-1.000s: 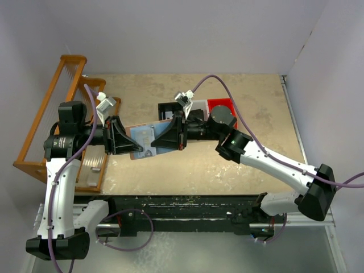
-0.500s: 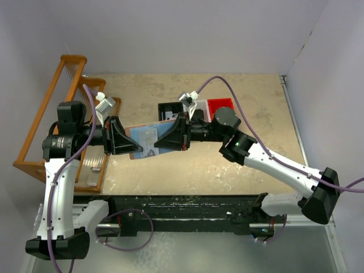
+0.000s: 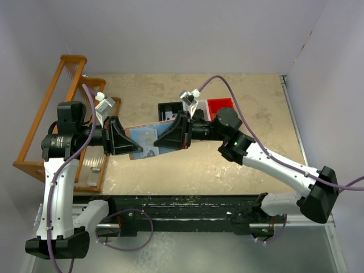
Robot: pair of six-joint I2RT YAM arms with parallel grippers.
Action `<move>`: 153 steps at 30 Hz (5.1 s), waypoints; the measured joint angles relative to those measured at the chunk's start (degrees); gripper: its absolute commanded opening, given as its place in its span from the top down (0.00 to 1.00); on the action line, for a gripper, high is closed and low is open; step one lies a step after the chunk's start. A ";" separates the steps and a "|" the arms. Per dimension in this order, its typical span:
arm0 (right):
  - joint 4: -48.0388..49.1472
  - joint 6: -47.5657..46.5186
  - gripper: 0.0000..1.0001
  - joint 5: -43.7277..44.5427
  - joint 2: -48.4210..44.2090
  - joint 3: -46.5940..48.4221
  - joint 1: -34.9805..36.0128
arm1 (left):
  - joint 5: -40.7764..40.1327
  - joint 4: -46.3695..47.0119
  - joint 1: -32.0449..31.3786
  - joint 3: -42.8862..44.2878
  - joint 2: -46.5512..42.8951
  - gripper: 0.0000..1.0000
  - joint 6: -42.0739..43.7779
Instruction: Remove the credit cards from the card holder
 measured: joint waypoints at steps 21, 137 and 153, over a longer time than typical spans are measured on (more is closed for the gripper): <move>-0.61 0.76 1.00 0.13 -1.81 -1.36 -2.27 | 0.35 -0.83 0.00 1.22 0.00 0.97 0.13; -38.36 -19.04 0.00 86.64 -45.55 -34.91 -39.95 | -67.47 50.62 -1.97 -41.94 -2.14 0.01 11.17; -24.52 -40.13 0.00 69.92 -60.57 -49.92 -39.95 | -79.60 64.24 -1.92 -59.54 -13.70 0.01 3.82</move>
